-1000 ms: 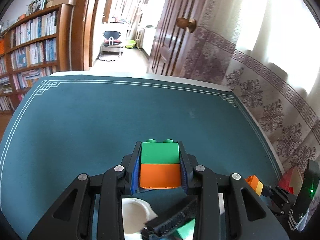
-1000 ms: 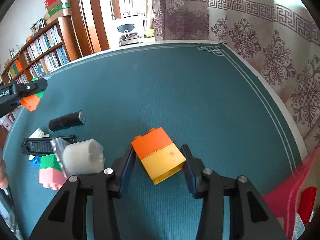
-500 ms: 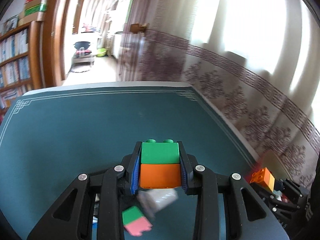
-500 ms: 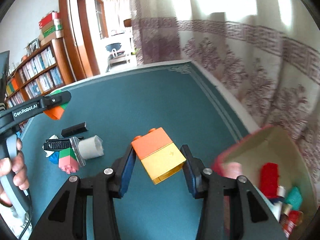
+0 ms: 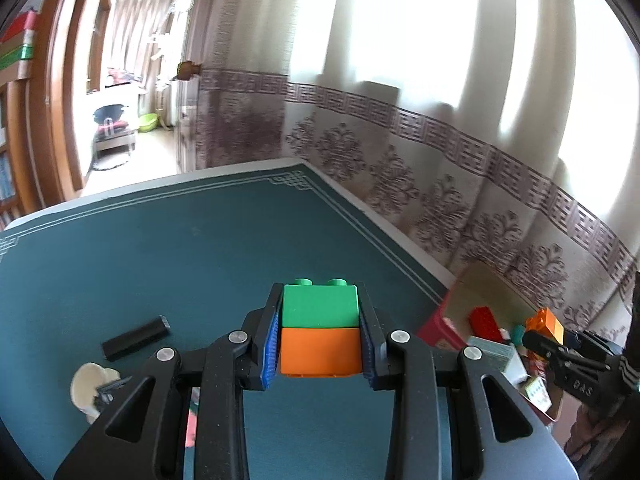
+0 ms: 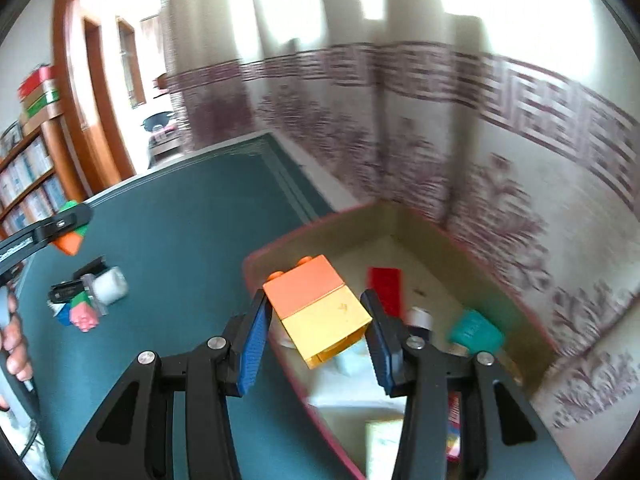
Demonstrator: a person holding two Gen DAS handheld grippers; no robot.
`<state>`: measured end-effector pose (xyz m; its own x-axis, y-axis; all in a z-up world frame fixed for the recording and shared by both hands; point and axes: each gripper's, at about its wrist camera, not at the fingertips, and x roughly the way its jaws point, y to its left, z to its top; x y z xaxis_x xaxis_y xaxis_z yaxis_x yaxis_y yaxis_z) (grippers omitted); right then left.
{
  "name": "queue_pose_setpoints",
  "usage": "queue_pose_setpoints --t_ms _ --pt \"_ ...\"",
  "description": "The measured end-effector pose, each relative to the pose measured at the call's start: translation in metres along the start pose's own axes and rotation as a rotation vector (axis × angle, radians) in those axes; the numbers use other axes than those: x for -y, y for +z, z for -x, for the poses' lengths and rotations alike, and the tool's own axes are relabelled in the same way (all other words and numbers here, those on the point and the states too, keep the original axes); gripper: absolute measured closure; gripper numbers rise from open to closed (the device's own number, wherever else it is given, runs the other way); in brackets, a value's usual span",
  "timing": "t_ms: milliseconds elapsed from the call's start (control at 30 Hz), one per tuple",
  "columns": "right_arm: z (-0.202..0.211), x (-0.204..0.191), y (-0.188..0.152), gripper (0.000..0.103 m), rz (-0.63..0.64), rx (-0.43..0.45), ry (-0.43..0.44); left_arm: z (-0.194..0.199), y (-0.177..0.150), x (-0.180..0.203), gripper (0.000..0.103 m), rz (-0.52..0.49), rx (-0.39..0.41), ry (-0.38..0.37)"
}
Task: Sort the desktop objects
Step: 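Carry both held Lego bricks over the cardboard box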
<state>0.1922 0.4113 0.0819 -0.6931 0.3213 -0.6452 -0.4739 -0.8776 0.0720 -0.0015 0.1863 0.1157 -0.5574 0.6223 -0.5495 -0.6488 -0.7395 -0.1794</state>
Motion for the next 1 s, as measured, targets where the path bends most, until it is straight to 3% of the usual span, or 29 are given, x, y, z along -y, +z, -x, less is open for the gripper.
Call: queue_pose_setpoints --t_ms 233,633,700,867,1000 --pt "0.009 0.037 -0.013 0.053 -0.074 -0.015 -0.064 0.003 -0.006 0.025 0.068 -0.045 -0.008 -0.045" --pt "0.011 0.062 -0.028 0.052 -0.141 -0.017 -0.099 0.002 -0.017 0.056 0.068 -0.117 -0.029 -0.087" --pt "0.010 0.067 -0.031 0.050 -0.155 -0.021 -0.104 0.001 -0.019 0.059 0.068 -0.123 -0.034 -0.087" --pt "0.012 0.079 -0.037 0.027 -0.190 -0.008 -0.105 -0.001 -0.023 0.068 0.068 -0.144 -0.044 -0.088" --pt "0.013 0.087 -0.039 0.024 -0.209 -0.001 -0.101 -0.006 -0.025 0.074 0.068 -0.161 -0.052 -0.081"
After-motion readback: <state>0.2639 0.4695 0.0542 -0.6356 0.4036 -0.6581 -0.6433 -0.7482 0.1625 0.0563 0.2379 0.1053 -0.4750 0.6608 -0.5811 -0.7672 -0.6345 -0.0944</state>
